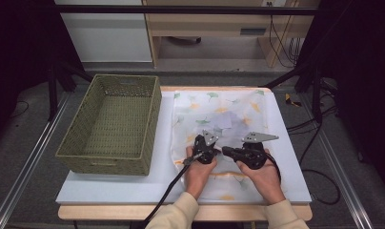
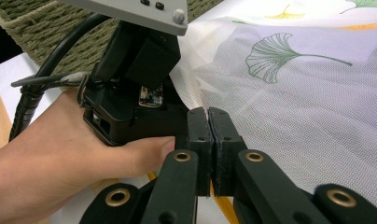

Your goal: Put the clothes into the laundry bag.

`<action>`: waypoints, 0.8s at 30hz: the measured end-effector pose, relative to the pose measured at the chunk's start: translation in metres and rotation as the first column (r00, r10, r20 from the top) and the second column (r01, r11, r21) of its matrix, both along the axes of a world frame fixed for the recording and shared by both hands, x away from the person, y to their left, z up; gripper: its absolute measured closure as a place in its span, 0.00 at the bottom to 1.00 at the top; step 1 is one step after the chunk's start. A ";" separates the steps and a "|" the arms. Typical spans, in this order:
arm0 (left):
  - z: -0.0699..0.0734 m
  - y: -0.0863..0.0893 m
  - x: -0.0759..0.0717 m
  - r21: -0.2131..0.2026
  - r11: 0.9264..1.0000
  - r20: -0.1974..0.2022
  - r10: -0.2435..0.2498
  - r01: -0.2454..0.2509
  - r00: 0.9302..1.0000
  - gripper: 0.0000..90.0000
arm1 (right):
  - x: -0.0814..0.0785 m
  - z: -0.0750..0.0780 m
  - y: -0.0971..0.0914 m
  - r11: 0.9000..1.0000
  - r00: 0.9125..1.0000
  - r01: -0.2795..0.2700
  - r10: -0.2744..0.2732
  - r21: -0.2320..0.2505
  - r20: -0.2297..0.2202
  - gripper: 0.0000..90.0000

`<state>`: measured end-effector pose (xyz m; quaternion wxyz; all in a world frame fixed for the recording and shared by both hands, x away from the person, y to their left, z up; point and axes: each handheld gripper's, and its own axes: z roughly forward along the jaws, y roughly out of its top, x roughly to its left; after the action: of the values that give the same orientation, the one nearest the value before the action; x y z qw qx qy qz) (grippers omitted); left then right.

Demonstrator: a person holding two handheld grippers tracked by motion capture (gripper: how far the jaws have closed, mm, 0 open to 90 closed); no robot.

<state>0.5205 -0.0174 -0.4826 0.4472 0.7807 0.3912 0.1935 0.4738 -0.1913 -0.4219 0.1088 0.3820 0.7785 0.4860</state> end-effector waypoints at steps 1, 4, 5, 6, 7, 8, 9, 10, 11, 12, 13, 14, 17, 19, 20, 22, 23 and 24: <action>0.000 0.000 0.000 0.001 1.000 0.001 0.002 -0.002 1.000 1.00 | 0.000 0.000 0.000 1.000 1.000 0.001 -0.001 -0.001 0.000 0.99; 0.000 -0.001 0.000 -0.002 1.000 0.005 0.005 -0.005 1.000 1.00 | 0.000 -0.001 -0.001 1.000 1.000 0.001 -0.001 0.000 -0.001 0.99; 0.000 0.000 0.000 -0.001 1.000 0.004 0.004 -0.004 1.000 1.00 | 0.000 -0.001 -0.001 1.000 1.000 0.001 -0.001 0.002 -0.002 0.99; 0.000 0.000 0.000 -0.001 1.000 0.003 0.005 -0.005 1.000 1.00 | 0.000 -0.001 -0.001 1.000 1.000 0.001 -0.001 0.002 -0.002 0.99; 0.000 0.000 -0.001 -0.001 1.000 0.004 0.005 -0.005 1.000 1.00 | 0.000 -0.001 -0.001 1.000 1.000 0.002 -0.002 0.002 -0.003 0.99; 0.000 -0.001 -0.001 0.000 1.000 0.006 0.006 -0.006 1.000 1.00 | 0.000 -0.001 -0.001 1.000 1.000 0.002 -0.002 0.000 -0.002 0.99; 0.000 -0.001 -0.001 0.002 1.000 0.005 0.005 -0.005 1.000 1.00 | 0.000 -0.001 -0.001 1.000 1.000 0.002 -0.002 0.000 -0.001 0.99; 0.000 -0.001 -0.001 0.003 1.000 0.006 0.005 -0.005 1.000 1.00 | 0.000 -0.001 -0.002 1.000 1.000 0.000 0.000 0.001 0.002 0.99; 0.000 -0.001 -0.001 0.001 1.000 0.006 0.006 -0.006 1.000 1.00 | 0.000 -0.001 -0.002 1.000 1.000 0.001 -0.001 0.003 0.000 0.99; 0.000 -0.001 -0.001 0.001 1.000 0.003 0.009 -0.009 1.000 1.00 | 0.000 -0.001 -0.002 1.000 1.000 0.001 -0.001 0.003 0.000 0.99; 0.000 -0.001 -0.001 -0.003 1.000 0.004 0.011 -0.011 1.000 1.00 | 0.000 -0.001 -0.002 1.000 1.000 0.001 -0.001 0.002 0.000 0.99; 0.000 -0.001 -0.001 -0.005 1.000 0.003 0.011 -0.011 1.000 1.00 | 0.000 -0.001 -0.001 1.000 1.000 0.000 0.000 0.001 0.001 0.99; 0.000 -0.001 -0.002 -0.010 1.000 0.000 0.006 -0.006 1.000 1.00 | 0.001 -0.001 -0.002 1.000 1.000 0.003 -0.003 0.001 0.002 0.99; 0.001 0.001 -0.005 -0.006 1.000 -0.001 -0.001 0.001 1.000 1.00 | 0.001 -0.001 -0.002 1.000 1.000 0.005 -0.005 0.002 0.002 0.99; 0.001 0.002 -0.006 -0.008 1.000 0.000 -0.007 0.007 1.000 1.00 | 0.001 -0.001 -0.003 1.000 1.000 0.004 -0.004 0.002 0.002 0.99; 0.001 0.004 -0.010 -0.005 1.000 -0.001 -0.014 0.014 1.000 1.00 | 0.000 0.000 -0.003 1.000 1.000 0.005 -0.005 0.003 0.001 0.99; 0.001 0.005 -0.012 -0.007 1.000 0.000 -0.015 0.015 1.000 1.00 | 0.000 0.000 -0.003 1.000 1.000 0.007 -0.007 0.003 0.000 0.99; 0.001 0.006 -0.014 -0.011 1.000 0.000 -0.018 0.018 1.000 1.00 | 0.000 0.000 -0.004 1.000 1.000 0.007 -0.007 0.004 0.000 0.99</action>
<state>0.5066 -0.0115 -0.4812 0.4531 0.7817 0.3853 0.1875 0.4739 -0.1949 -0.4216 0.1100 0.3847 0.7763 0.4871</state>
